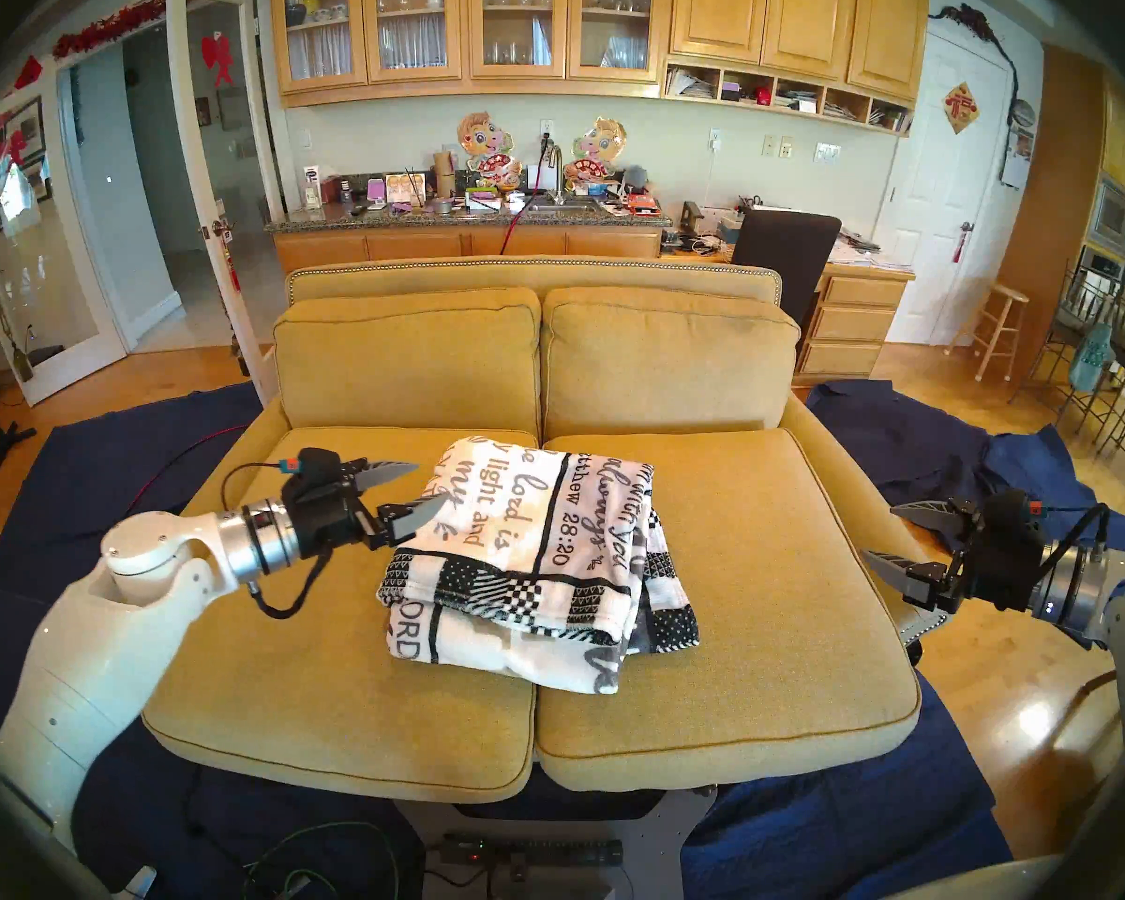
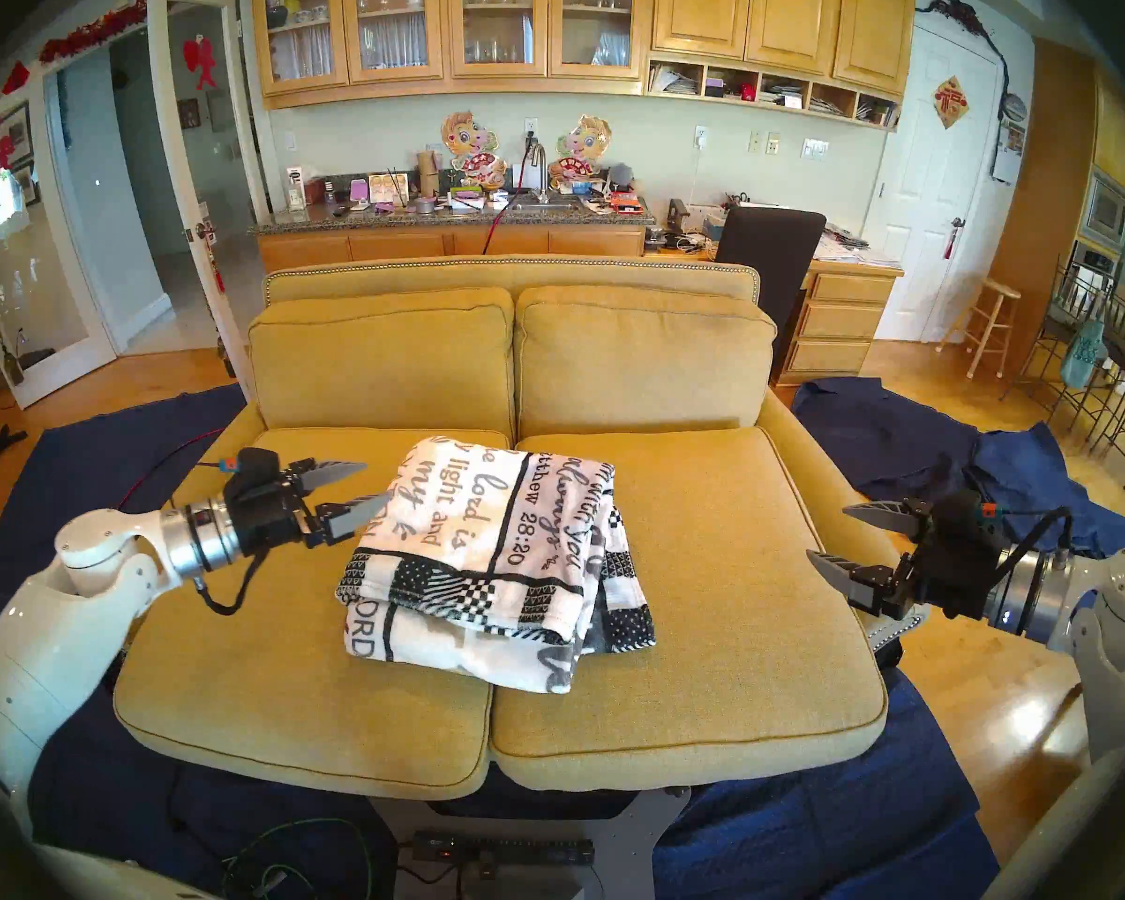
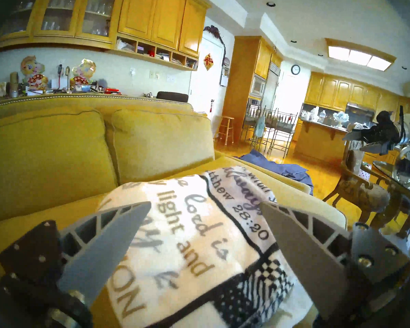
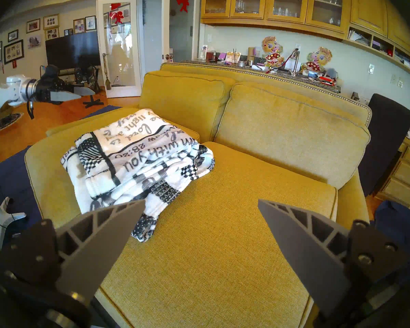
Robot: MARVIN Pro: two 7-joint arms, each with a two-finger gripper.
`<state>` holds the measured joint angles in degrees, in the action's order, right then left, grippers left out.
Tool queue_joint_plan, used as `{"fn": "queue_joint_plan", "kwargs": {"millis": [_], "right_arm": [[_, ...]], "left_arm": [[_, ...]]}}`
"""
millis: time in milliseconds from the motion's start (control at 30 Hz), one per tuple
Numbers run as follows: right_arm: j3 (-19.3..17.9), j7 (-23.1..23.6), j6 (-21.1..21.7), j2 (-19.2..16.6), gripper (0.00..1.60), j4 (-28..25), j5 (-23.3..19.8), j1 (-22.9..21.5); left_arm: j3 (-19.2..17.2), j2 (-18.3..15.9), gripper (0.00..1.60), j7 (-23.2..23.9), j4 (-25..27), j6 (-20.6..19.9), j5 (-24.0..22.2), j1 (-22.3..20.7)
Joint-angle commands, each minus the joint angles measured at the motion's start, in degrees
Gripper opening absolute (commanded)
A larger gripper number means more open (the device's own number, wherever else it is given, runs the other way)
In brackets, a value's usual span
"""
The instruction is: Fold the blanket in half twice
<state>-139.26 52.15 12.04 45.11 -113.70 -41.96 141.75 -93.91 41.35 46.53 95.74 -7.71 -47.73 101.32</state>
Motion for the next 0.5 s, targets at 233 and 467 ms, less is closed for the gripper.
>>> {"fn": "queue_joint_plan", "kwargs": {"millis": [233, 467], "right_arm": [[-1.3, 0.0, -0.1, -0.1, 1.60, -0.6, -0.2, -0.5], [-1.4, 0.1, 0.0, 0.0, 1.60, -0.6, -0.3, -0.5]], "left_arm": [[-15.1, -6.1, 1.60, 7.1, -7.4, 7.8, -1.7, 8.1], [-16.8, -6.3, 1.60, 13.0, -10.8, 12.2, -1.4, 8.9]]}}
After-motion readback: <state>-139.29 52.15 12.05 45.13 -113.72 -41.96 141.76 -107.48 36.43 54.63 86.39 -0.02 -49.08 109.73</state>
